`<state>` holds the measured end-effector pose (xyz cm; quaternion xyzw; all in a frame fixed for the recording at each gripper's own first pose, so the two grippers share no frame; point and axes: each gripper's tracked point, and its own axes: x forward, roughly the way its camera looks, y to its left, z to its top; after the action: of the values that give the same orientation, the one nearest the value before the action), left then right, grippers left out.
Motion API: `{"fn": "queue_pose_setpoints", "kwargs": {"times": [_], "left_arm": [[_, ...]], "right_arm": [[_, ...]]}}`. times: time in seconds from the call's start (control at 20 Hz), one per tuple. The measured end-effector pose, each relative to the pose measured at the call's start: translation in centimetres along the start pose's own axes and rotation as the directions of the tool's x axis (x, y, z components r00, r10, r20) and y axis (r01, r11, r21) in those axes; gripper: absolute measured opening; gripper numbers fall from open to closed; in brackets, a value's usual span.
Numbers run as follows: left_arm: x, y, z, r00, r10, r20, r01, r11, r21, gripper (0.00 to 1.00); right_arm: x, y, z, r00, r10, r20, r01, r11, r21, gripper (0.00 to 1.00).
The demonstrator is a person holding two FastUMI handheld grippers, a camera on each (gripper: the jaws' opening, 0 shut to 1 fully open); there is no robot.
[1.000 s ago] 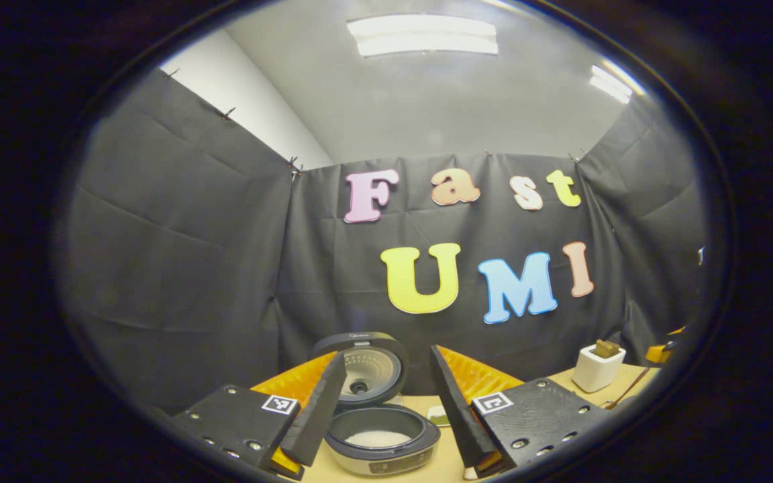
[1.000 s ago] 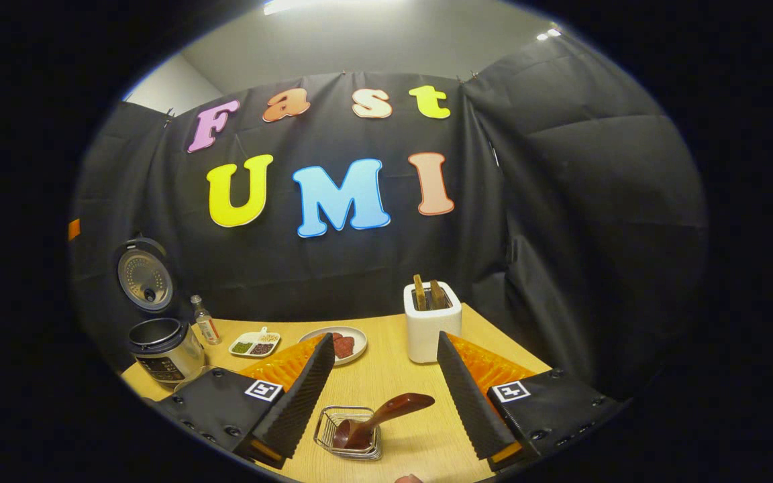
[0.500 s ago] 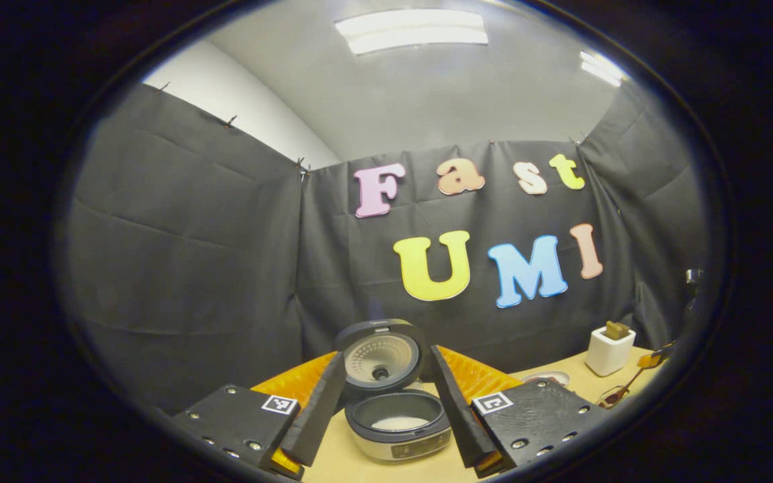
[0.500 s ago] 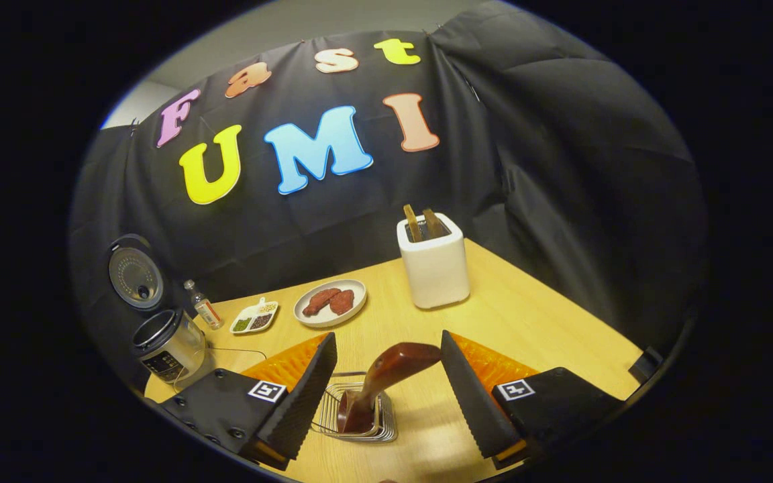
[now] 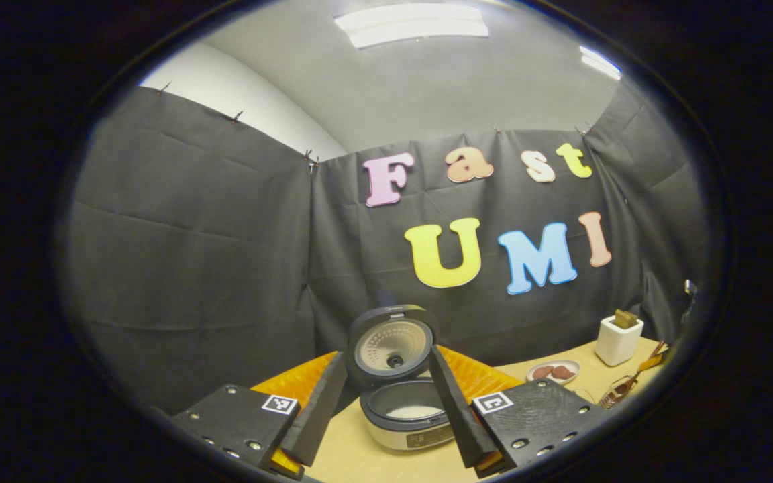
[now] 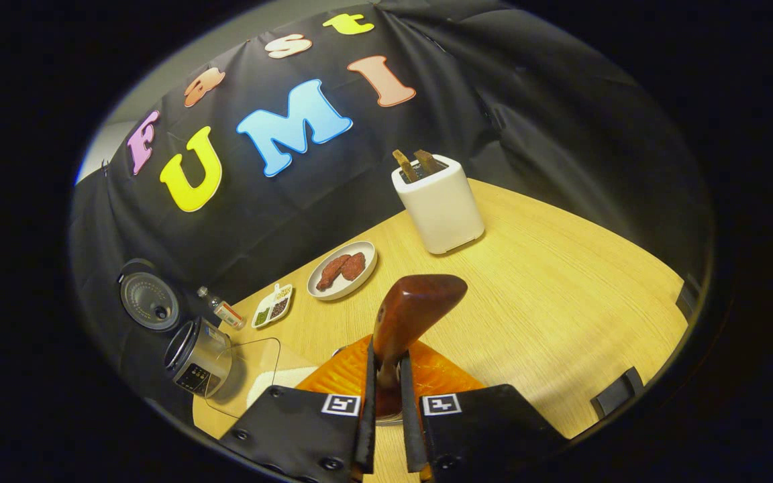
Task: Close the left gripper, press the button to open the rice cooker; take a wooden spoon from the chopstick holder with the right hand, scoop a spoonful of rice and pour it into the rice cooker, then put the wooden spoon back into the chopstick holder.
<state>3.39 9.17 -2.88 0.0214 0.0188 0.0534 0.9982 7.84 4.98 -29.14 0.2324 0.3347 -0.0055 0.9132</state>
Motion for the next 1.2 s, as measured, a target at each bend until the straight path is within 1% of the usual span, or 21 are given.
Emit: {"fn": "queue_pose_setpoints", "kwargs": {"times": [0.05,0.1,0.15,0.4,0.65,0.8,0.9,1.15,1.2], "left_arm": [[0.2,0.0,-0.2,1.0,-0.001,-0.001,0.001,1.0,0.0,0.79],[0.4,0.0,-0.3,1.0,-0.001,-0.004,0.001,1.0,0.0,0.79],[0.4,0.2,-0.6,1.0,-0.002,-0.006,0.002,1.0,0.001,0.79],[1.5,1.0,-1.2,1.0,-0.007,-0.001,0.007,1.0,-0.014,0.8],[2.8,1.2,-2.6,0.999,-0.033,-0.007,0.033,0.999,-0.037,0.79],[3.4,1.7,-3.6,0.999,-0.047,-0.013,0.046,0.998,-0.053,0.8],[3.8,2.2,-4.4,0.999,-0.047,-0.023,0.045,0.996,-0.07,0.8],[4.4,3.8,-5.9,0.999,-0.041,-0.035,0.038,0.996,-0.08,0.79],[4.5,4.1,-6.2,0.998,-0.042,-0.041,0.038,0.996,-0.078,0.8]], "right_arm": [[-0.1,0.6,-0.3,1.0,0.012,-0.004,-0.012,1.0,-0.013,0.2],[-0.9,0.6,0.5,1.0,-0.005,0.014,0.005,0.999,-0.032,0.2],[-0.5,0.5,0.4,1.0,-0.01,0.025,0.012,0.998,-0.067,0.1],[-2.1,3.0,2.6,0.997,-0.01,0.082,0.027,0.977,-0.209,0.1],[-4.6,6.6,5.8,0.983,0.005,0.184,0.061,0.936,-0.347,0.1],[-5.3,9.3,6.7,0.976,0.032,0.216,0.058,0.916,-0.398,0.1],[-5.4,11.2,6.6,0.973,0.055,0.222,0.046,0.902,-0.428,0.1],[-4.9,16.1,5.4,0.969,0.122,0.216,0.011,0.848,-0.53,0.1],[-4.6,17.1,4.9,0.968,0.135,0.211,0.002,0.838,-0.545,0.06]]}}
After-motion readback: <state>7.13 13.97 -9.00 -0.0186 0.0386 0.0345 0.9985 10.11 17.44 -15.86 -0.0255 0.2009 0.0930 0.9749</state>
